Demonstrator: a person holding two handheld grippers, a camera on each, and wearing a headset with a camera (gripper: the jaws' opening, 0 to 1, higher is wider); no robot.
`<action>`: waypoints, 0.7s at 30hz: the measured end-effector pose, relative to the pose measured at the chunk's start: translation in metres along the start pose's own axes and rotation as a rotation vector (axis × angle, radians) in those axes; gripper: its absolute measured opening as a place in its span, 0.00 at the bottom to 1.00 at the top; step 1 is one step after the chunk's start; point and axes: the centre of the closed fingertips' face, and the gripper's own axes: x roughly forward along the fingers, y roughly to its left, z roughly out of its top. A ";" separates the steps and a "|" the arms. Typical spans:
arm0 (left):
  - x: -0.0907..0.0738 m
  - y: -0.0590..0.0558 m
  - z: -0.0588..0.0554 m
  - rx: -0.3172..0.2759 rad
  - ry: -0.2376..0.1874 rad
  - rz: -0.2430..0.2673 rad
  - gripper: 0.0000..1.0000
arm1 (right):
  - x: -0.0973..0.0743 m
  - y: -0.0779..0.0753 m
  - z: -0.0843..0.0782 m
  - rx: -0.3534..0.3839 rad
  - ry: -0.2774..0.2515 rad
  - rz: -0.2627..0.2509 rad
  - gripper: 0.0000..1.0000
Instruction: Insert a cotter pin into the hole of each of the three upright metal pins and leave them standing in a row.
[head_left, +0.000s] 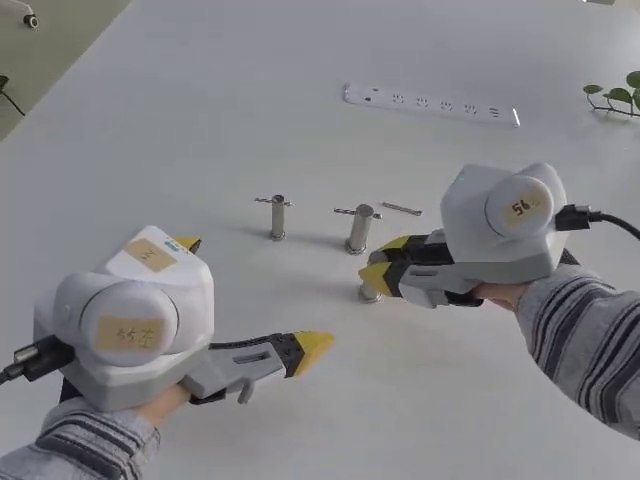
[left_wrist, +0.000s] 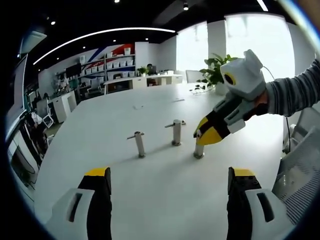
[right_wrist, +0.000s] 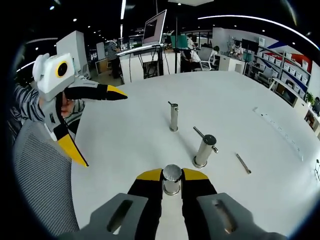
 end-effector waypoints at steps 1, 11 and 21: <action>0.000 0.000 0.000 0.000 0.000 0.000 0.96 | 0.000 0.001 0.002 -0.001 -0.009 0.000 0.08; 0.001 -0.001 -0.001 0.002 0.005 -0.009 0.96 | 0.001 0.004 0.001 -0.054 -0.003 0.016 0.09; 0.001 -0.003 -0.001 0.006 0.006 -0.015 0.96 | 0.002 0.004 -0.004 -0.066 0.012 0.003 0.09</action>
